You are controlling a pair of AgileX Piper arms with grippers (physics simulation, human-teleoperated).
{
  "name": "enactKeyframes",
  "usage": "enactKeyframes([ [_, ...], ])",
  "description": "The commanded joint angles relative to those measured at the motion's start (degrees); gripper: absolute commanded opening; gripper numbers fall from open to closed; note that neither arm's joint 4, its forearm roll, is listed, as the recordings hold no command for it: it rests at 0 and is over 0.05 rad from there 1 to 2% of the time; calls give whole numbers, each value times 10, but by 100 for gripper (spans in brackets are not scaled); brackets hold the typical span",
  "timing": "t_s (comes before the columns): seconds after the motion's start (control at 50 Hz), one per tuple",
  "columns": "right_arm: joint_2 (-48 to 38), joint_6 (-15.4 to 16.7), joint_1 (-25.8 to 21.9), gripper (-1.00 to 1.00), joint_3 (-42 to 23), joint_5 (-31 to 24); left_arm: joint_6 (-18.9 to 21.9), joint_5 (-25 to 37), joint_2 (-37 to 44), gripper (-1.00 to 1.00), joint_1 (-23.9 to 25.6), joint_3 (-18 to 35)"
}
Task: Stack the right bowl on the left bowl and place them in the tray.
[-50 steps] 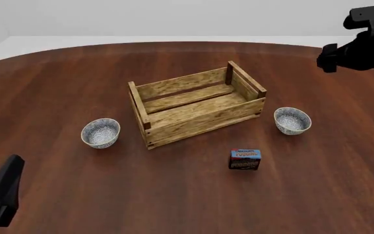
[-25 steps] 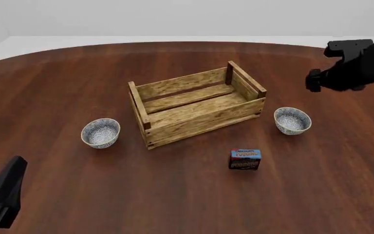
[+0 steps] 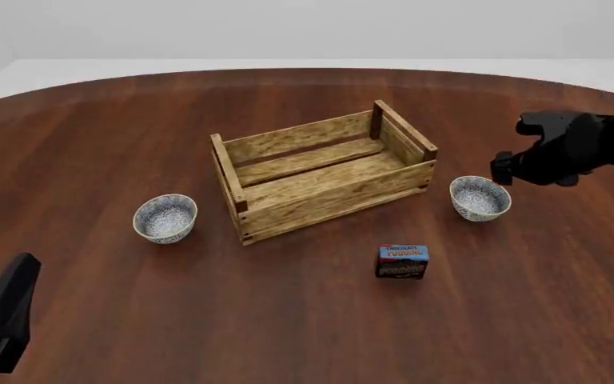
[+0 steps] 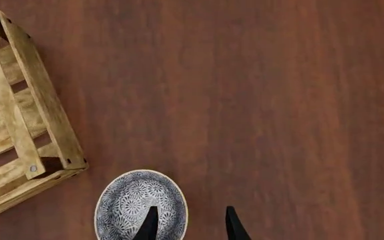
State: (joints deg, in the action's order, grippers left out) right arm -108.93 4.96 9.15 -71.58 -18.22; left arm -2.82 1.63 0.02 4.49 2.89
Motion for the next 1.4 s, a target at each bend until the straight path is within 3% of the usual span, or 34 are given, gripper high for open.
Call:
enactKeyframes([
  [0.02,-28,-2,2,100,10,16,2,1,0,100,1,4],
  [0.54,-52,5,4,100,22,38,-1,1,0,100,-2,1],
  [0.56,-54,4,-1,-100,22,30,-1,0,0,100,-2,1],
  [0.86,-27,-2,-8,-100,25,23,-3,-2,0,100,-1,0],
  [1.4,124,-19,-32,-100,58,-2,-4,-8,0,100,5,-4],
])
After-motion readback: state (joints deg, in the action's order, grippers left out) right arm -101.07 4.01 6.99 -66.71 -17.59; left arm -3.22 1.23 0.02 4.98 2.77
